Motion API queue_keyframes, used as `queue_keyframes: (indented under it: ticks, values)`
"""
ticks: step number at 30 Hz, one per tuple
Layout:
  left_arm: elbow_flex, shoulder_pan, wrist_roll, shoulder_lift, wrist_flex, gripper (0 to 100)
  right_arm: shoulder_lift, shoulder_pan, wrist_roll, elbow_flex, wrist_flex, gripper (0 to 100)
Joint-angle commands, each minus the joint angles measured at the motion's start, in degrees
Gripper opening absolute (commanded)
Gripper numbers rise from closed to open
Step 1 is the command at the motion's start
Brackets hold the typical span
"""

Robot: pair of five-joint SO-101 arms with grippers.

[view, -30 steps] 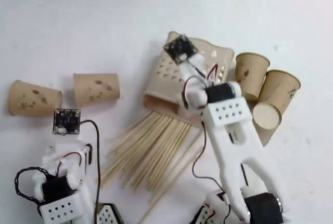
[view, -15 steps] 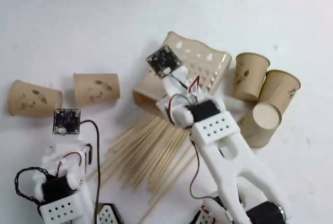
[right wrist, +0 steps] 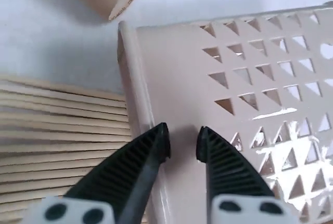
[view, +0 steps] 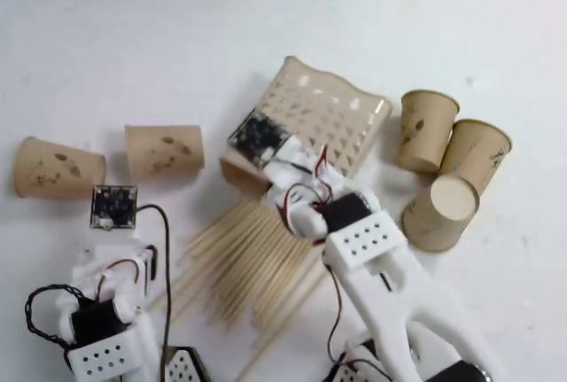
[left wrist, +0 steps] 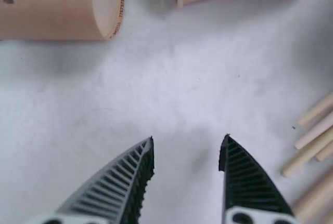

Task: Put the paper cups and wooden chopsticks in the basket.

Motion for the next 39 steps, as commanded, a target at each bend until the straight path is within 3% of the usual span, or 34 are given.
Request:
queue_keyframes:
  ticks: [1, 11, 39]
  values:
    - [0.0, -0.4, -0.4, -0.5, 0.4, 21, 0.9, -5.2, 4.0, 7.6, 0.7, 9.4]
    - [0.0, -0.4, -0.4, -0.5, 0.4, 21, 1.0, -8.2, 4.3, 10.5, 3.0, 9.4]
    - [0.0, -0.4, -0.4, -0.5, 0.4, 21, 0.5, -5.4, 10.3, 12.4, 13.5, 9.1]
